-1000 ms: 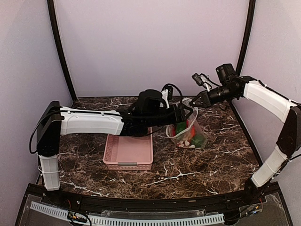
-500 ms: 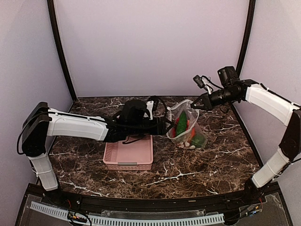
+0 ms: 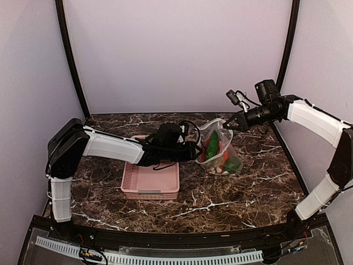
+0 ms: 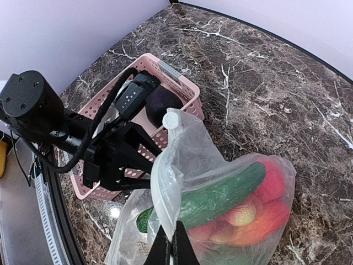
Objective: Place the food in the zip-top bag and seal the zipper
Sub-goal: Adjust the zipper food storage bag at the center of the board.
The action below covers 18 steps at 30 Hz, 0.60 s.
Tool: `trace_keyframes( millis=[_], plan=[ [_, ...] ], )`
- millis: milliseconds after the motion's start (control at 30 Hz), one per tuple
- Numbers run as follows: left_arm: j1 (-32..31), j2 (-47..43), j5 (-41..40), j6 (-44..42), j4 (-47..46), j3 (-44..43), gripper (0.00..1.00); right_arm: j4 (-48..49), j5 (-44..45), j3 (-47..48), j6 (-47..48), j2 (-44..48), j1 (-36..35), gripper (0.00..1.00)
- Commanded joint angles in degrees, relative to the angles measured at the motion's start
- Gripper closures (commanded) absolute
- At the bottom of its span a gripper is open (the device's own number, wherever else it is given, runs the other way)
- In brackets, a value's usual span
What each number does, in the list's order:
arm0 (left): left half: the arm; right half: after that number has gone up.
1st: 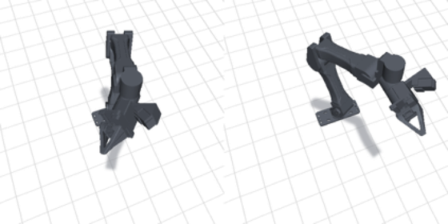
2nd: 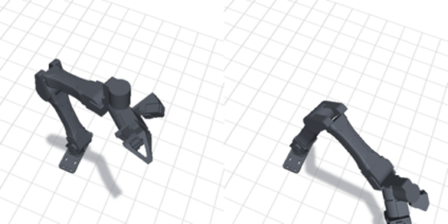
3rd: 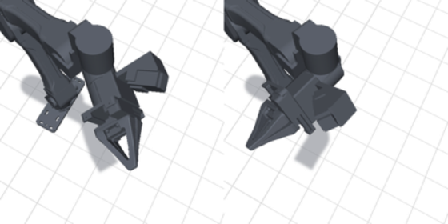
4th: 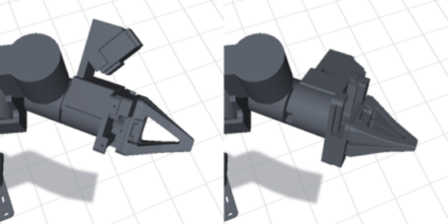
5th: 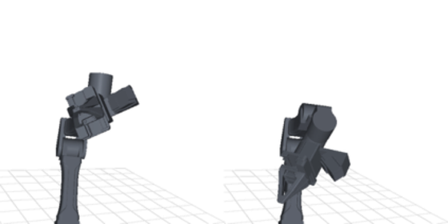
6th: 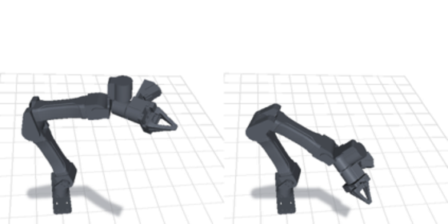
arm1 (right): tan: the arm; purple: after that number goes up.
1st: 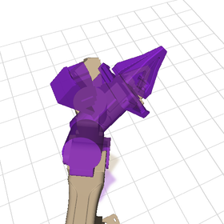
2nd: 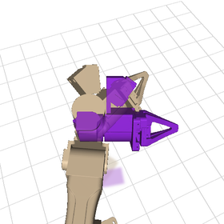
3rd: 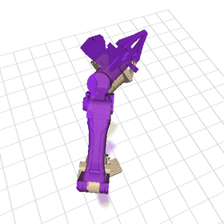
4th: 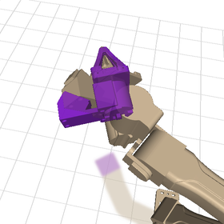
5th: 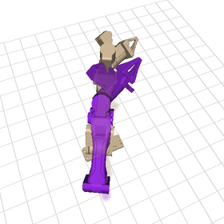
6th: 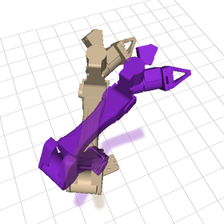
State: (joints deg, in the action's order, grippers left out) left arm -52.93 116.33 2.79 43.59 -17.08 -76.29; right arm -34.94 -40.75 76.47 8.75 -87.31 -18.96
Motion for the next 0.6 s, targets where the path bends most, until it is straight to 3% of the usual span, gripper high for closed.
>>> trace_keyframes(
  millis=[0, 67, 133, 400, 567],
  plan=[
    [0.7, 1.0, 2.1, 1.2, -1.4, -3.1, 0.79, 0.9, -0.2, -0.2, 0.4, 1.7, 0.3, 1.0],
    [0.7, 1.0, 2.6, 0.6, -1.7, -3.3, 0.89, 0.9, 0.3, -0.2, 0.5, 2.0, 0.3, 1.0],
    [0.6, 0.6, 2.9, 0.1, -0.7, -4.0, 0.92, 0.8, 1.2, -0.3, 0.6, 2.3, 0.4, 1.0],
    [-3.0, -7.9, 0.9, -4.4, 5.3, -7.4, 0.96, 0.9, 17.7, 1.8, 0.7, 3.2, 2.3, 1.0],
    [-4.8, -9.7, 1.2, -5.7, 6.7, -9.4, 0.96, 0.9, 17.7, 2.0, 0.8, 2.9, 2.7, 1.0]
  ],
)
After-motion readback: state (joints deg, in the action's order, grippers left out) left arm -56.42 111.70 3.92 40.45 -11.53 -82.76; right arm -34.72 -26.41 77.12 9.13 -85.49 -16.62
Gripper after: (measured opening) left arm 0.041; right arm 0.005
